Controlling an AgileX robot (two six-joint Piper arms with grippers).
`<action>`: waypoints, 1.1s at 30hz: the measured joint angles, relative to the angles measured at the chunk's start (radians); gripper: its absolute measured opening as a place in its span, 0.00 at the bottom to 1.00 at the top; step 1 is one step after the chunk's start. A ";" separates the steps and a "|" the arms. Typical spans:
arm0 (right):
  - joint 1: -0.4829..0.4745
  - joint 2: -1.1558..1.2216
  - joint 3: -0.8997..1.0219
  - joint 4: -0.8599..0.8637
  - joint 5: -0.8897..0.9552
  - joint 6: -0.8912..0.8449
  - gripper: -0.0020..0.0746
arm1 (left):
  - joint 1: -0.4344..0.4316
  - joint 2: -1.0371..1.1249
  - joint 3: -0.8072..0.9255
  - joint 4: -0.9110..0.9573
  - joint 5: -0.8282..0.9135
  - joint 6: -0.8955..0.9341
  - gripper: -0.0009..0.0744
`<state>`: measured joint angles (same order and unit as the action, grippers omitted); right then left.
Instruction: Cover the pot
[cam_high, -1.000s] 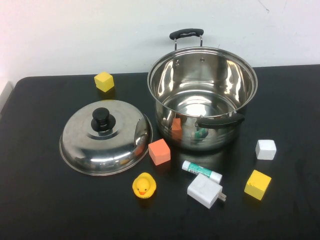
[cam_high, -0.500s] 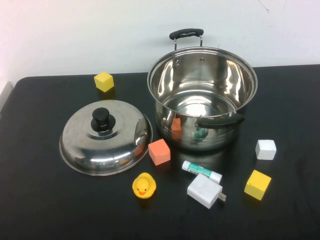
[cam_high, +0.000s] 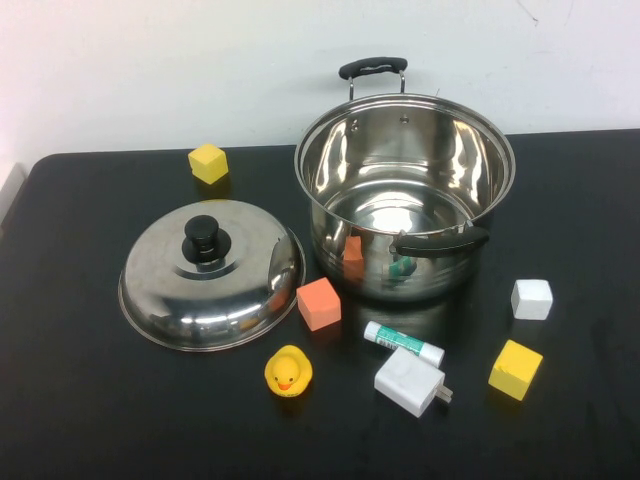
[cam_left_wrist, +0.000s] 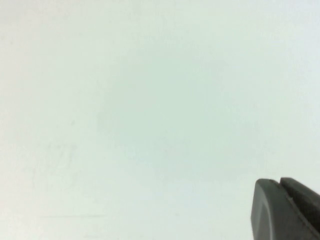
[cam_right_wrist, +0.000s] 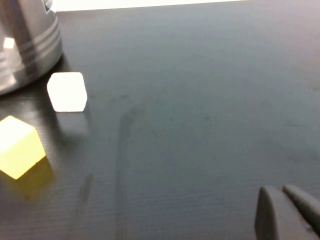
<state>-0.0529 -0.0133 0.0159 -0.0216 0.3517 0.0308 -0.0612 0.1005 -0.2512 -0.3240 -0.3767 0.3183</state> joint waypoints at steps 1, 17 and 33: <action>0.000 0.000 0.000 0.000 0.000 0.000 0.02 | 0.000 0.033 -0.020 0.000 0.000 0.002 0.01; 0.000 0.000 0.000 0.000 0.000 0.000 0.02 | 0.000 0.590 -0.129 0.389 -0.045 -0.575 0.01; 0.000 0.000 0.000 0.000 0.000 0.000 0.02 | 0.000 1.259 -0.231 0.772 -0.493 -0.652 0.53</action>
<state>-0.0529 -0.0133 0.0159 -0.0216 0.3517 0.0308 -0.0612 1.3591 -0.4825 0.4477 -0.8693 -0.3336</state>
